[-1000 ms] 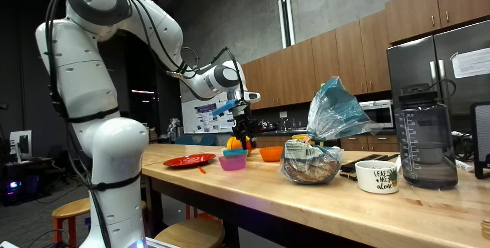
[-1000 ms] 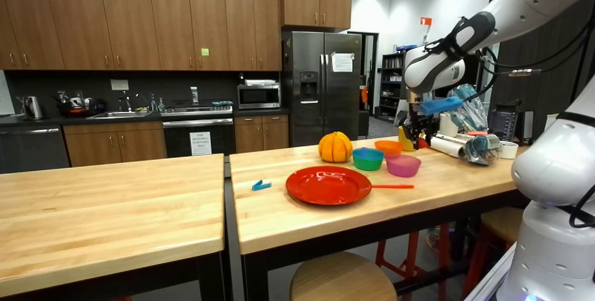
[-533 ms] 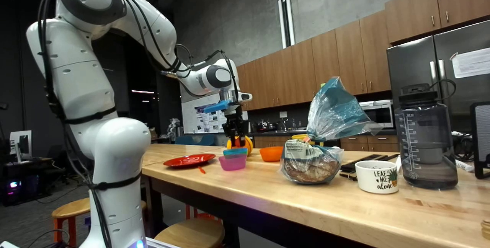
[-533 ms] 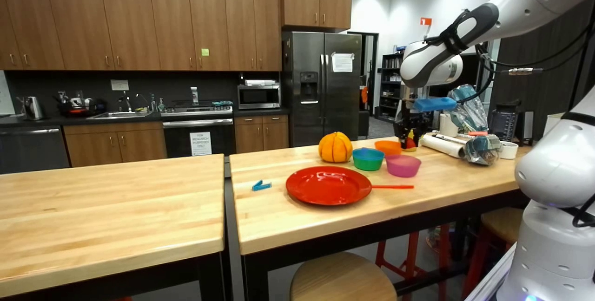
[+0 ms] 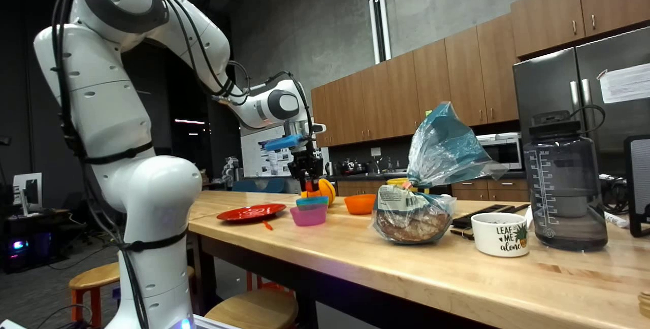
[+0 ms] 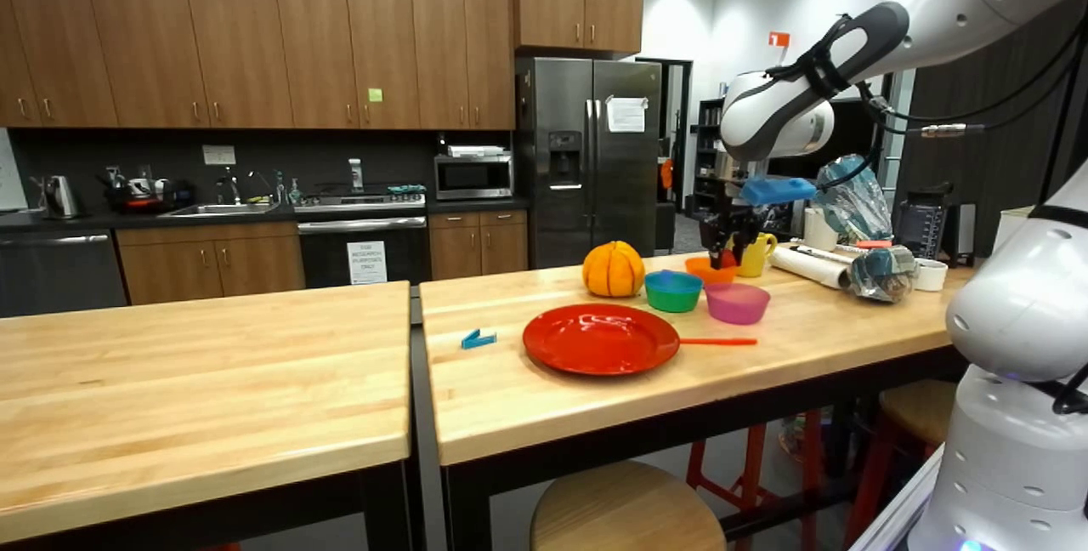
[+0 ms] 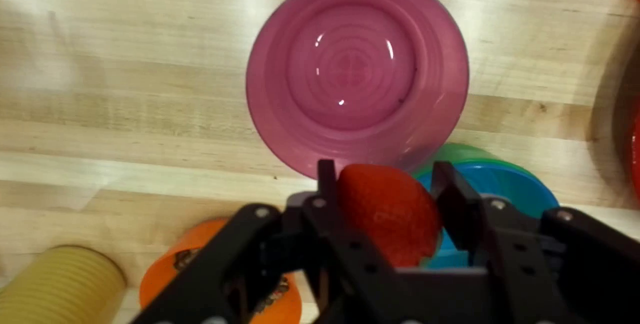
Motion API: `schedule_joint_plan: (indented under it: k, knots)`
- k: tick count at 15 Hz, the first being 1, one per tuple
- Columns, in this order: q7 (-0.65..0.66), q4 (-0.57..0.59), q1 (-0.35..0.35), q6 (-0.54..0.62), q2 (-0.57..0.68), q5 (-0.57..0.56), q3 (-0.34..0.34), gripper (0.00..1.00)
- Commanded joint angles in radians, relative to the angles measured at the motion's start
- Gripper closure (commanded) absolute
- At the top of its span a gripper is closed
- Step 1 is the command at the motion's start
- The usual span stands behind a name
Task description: Pick up the red toy and put it in the blue bowl
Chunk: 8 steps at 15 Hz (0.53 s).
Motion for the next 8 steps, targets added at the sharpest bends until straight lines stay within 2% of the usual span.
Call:
schedule_joint_plan:
  k: [1,8]
  knots:
    - [-0.021,-0.006,0.018,0.025,-0.004,0.011,0.019,0.75]
    - [-0.016,0.013,0.039,0.041,0.039,0.008,0.053,0.75]
